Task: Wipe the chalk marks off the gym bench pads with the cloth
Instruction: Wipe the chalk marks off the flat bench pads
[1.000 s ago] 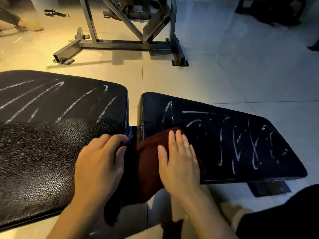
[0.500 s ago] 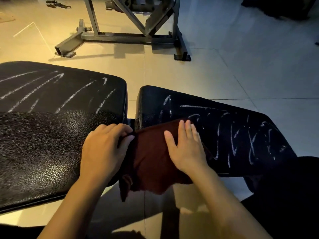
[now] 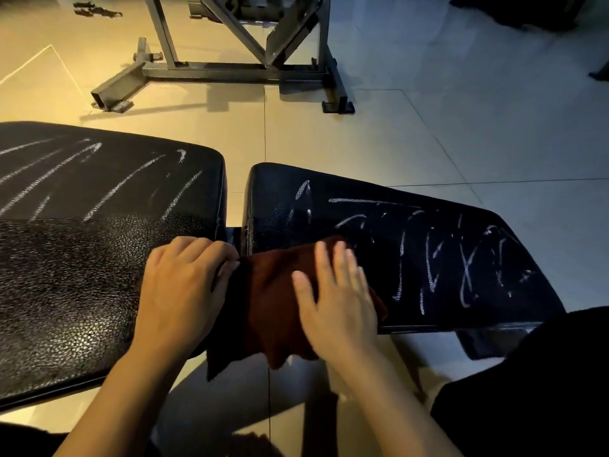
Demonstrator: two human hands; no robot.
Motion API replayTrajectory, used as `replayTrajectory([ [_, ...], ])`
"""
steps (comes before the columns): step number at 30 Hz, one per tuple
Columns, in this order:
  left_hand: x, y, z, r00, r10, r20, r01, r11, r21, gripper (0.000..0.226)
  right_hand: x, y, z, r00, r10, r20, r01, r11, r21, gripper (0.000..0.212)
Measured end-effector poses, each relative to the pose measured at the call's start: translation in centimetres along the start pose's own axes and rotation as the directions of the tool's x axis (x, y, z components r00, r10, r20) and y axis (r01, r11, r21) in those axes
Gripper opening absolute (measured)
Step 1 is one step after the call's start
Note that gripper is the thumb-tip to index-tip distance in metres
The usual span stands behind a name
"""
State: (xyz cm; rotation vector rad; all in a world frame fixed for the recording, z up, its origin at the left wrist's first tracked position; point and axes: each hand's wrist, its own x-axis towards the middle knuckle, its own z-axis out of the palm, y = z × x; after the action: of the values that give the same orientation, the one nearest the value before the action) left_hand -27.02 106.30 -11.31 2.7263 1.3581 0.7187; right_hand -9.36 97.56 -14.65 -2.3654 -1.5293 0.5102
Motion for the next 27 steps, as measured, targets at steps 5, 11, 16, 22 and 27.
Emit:
replayTrajectory([
  [5,0.3,-0.1,0.4,0.995,0.064,0.076,-0.064,0.998,-0.002,0.024,2.5,1.2,-0.9,0.987,0.148,0.056,-0.146,0.989,-0.023,0.067],
  [11,0.1,0.1,0.3,0.995,0.064,0.072,-0.066,0.998,0.021,0.027,0.9,0.3,-0.8,0.995,0.090,0.033,-0.091,0.995,0.034,0.068],
  [16,0.6,1.4,0.1,0.990,0.140,-0.026,-0.140,0.990,0.033,0.026,-1.1,1.2,-0.8,0.997,0.048,0.060,-0.047,0.999,-0.006,0.067],
  [22,1.6,3.5,2.1,0.991,0.131,-0.023,-0.127,0.986,0.112,0.023,4.7,3.7,-2.3,0.977,0.195,0.089,-0.194,0.981,-0.019,0.072],
  [27,1.7,3.4,2.7,0.996,0.080,-0.039,-0.075,0.989,0.127,0.022,-0.8,2.8,-1.5,0.989,0.129,0.074,-0.130,0.991,0.008,0.073],
])
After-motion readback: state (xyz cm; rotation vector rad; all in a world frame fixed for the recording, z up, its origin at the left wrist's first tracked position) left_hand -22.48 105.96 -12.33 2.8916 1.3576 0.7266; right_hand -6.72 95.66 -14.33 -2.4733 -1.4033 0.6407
